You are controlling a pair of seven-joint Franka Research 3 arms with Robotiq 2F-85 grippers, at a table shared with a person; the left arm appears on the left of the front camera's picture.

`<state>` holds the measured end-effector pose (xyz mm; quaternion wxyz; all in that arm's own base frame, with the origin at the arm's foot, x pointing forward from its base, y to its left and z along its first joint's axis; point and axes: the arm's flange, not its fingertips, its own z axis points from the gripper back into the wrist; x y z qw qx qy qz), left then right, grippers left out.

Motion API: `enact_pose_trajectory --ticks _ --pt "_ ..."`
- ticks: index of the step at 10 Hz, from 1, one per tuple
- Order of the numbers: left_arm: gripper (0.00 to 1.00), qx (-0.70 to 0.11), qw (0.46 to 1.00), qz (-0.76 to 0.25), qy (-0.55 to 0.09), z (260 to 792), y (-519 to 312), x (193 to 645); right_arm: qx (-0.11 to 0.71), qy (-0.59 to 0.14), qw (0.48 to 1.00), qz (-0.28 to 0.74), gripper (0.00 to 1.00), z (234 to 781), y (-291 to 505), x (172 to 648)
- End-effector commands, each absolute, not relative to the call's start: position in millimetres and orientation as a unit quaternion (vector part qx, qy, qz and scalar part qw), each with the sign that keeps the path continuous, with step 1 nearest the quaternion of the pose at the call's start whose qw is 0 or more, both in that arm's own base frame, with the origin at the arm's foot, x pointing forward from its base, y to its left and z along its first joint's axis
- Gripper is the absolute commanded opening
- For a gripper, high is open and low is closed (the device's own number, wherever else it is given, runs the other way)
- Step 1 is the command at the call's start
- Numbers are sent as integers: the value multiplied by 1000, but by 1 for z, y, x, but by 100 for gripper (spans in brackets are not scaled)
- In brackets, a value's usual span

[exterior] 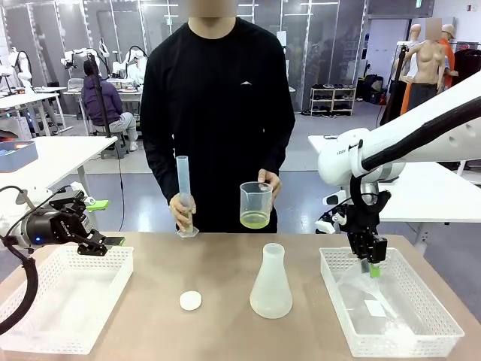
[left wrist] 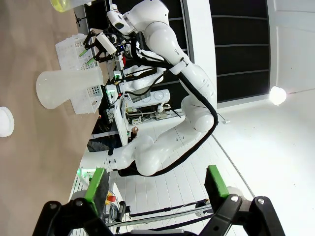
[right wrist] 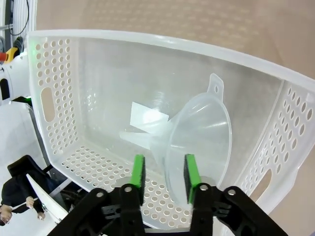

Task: Prepare the solutions needed for the experiment.
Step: Pick up the Plastic Funnel and insert it into the Big flask.

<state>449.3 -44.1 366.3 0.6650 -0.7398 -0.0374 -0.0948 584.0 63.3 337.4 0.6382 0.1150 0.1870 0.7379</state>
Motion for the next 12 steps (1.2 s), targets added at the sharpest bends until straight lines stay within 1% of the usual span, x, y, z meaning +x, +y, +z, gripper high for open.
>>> enact_pose_trajectory --ticks 1,2,3,4,7,8,9,11,12 --pt "100 -740 665 -95 -38 366 -44 449 114 198 618 752 40 338 58 594" --pt "100 -740 665 -95 -38 366 -44 449 115 195 615 755 0 338 57 594" --pt "100 -740 665 -95 -38 366 -44 449 116 191 610 760 20 337 57 594" --pt "100 -740 665 -95 -38 366 -44 449 117 191 608 762 0 337 57 594" --pt "100 -740 665 -95 -38 366 -44 449 117 181 612 761 0 337 57 592" --pt "100 -740 665 -95 -38 366 -44 449 109 179 631 747 0 342 58 589" --pt "100 -740 665 -95 -38 366 -44 449 76 174 660 727 0 353 61 581" --pt "100 -740 665 -95 -38 366 -44 449 8 136 690 710 0 392 72 558" --pt "100 -740 665 -95 -38 366 -44 449 -34 122 714 689 0 413 76 546"
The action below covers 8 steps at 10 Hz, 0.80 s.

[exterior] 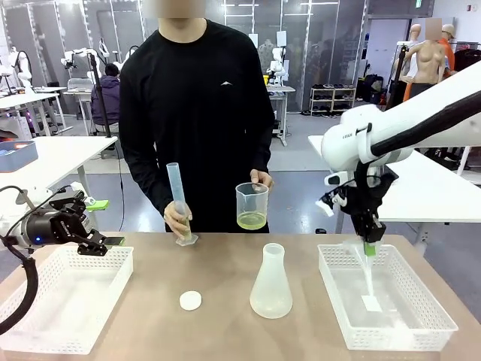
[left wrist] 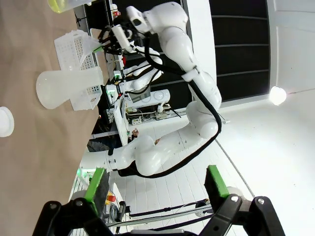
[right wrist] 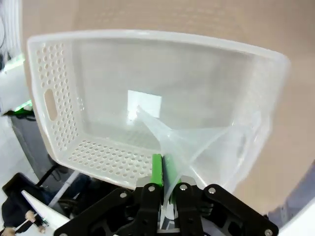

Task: Prepare the solutions needed for the experiment.
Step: Pick up the Plastic Funnel and insert it into the Big flask.

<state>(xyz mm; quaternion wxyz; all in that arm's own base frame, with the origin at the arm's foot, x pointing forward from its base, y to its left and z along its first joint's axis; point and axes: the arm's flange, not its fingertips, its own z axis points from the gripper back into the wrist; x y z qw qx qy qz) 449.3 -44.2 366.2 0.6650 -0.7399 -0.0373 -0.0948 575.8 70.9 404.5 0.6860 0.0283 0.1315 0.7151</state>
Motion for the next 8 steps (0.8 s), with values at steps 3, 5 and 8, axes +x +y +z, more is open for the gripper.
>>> enact_pose_trajectory --ticks 3,5,8 --pt "100 -740 665 -95 -38 366 -44 449 -147 47 749 645 0 481 84 505" --pt "100 -740 665 -95 -38 366 -44 449 -200 -16 756 622 0 516 87 470" --pt "100 -740 665 -95 -38 366 -44 449 -258 -110 756 591 0 548 90 411"
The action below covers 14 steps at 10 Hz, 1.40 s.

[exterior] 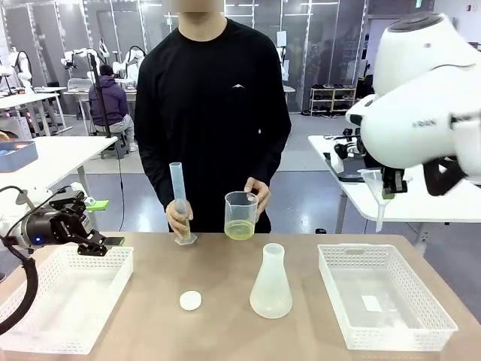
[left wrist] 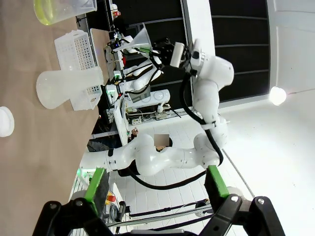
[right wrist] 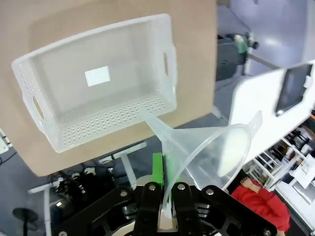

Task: Prepare the solutions needed for the experiment.
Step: Pick up the Plastic Funnel and insert it into the Big flask.

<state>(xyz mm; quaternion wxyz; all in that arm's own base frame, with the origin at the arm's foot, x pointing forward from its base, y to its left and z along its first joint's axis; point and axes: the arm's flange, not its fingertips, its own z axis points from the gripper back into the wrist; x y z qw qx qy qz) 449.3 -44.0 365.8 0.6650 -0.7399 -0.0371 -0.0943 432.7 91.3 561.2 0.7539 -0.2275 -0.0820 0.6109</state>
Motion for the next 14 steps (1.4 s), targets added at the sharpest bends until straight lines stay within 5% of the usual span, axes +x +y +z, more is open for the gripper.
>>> enact_pose_trajectory --ticks 1,14 --pt "100 -740 665 -95 -38 366 -44 449 -272 -128 755 583 0 552 92 395" --pt "100 -740 665 -95 -38 366 -44 449 -269 -136 756 581 0 562 92 379"
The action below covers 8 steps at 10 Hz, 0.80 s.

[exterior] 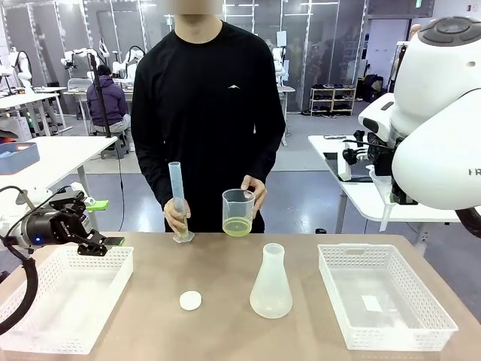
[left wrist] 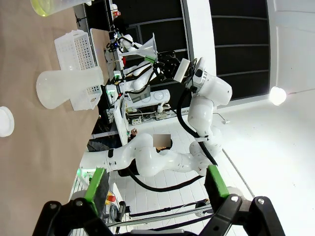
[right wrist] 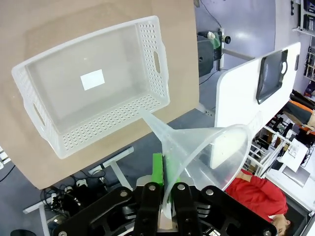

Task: Prepare the solutions needed for the experiment.
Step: Pick up the Plastic Funnel and insert it into the Big flask.

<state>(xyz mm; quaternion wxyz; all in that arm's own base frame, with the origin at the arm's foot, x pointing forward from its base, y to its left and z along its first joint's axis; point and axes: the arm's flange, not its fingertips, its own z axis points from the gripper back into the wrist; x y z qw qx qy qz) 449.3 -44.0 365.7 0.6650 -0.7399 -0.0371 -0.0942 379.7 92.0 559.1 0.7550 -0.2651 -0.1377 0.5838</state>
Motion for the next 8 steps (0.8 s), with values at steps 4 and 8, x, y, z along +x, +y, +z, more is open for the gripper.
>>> enact_pose_trajectory --ticks 4,8 --pt "100 -740 665 -95 -38 366 -44 449 -265 -152 698 648 4 555 139 362" --pt "100 -740 665 -95 -38 366 -44 449 -272 -208 604 720 4 557 196 336"
